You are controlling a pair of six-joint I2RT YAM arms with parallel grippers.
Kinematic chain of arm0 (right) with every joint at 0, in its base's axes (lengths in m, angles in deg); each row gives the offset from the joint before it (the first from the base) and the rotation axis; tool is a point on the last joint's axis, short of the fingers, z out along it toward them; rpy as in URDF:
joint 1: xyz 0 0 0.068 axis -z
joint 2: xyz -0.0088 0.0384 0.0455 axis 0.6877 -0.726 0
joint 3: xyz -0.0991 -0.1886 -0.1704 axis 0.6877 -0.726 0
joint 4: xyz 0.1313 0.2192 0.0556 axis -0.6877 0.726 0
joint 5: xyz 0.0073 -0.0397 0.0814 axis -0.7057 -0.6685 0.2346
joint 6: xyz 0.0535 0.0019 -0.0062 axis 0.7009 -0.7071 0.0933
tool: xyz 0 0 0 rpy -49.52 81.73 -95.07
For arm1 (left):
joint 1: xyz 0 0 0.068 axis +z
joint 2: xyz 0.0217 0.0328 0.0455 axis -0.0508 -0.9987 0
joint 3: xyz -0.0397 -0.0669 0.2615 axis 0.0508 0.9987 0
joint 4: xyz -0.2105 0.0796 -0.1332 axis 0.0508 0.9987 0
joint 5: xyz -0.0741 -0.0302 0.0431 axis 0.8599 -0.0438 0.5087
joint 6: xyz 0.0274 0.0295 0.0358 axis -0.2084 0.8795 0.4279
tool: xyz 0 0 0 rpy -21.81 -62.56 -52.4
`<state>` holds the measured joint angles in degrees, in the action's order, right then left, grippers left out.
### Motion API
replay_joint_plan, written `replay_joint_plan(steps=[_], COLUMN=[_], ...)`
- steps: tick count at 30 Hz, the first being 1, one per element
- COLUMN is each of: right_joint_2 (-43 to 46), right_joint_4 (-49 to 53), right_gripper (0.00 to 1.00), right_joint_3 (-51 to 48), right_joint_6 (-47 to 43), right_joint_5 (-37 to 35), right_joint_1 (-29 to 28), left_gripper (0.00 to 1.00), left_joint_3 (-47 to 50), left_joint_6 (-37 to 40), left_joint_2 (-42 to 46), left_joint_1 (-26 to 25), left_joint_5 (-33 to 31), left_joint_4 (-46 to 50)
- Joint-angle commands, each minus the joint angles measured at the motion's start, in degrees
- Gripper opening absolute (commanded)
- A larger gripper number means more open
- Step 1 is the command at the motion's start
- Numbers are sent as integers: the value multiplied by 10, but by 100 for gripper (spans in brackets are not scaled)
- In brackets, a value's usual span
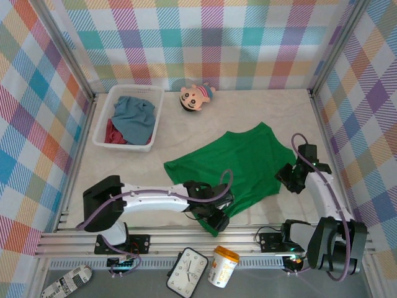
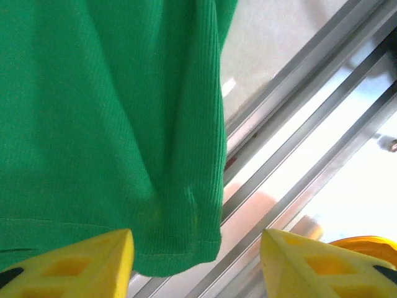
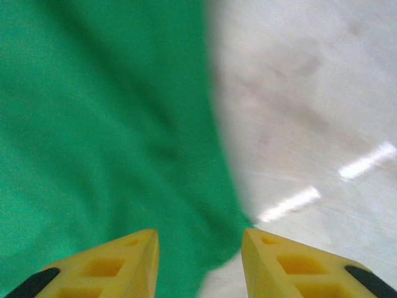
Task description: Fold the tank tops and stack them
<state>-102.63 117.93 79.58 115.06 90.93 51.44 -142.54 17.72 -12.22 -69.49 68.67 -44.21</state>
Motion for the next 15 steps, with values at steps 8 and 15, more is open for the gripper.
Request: replay_joint_plan(steps=[8, 15], right_joint_2=[-91, -136], right_joint_4=[-150, -129], right_gripper=[44, 45], right_joint_3=[-15, -39], right_joint_6=[21, 50], right_joint_5=[125, 75], right_joint_1=[-35, -35], left_gripper=[58, 57], left_joint_3=[13, -4], left_joint_6=[-61, -58], left_joint_2=[-22, -87], left_joint_1=[136, 190], left_joint_5=[-143, -179], left_joint_4=[8, 8])
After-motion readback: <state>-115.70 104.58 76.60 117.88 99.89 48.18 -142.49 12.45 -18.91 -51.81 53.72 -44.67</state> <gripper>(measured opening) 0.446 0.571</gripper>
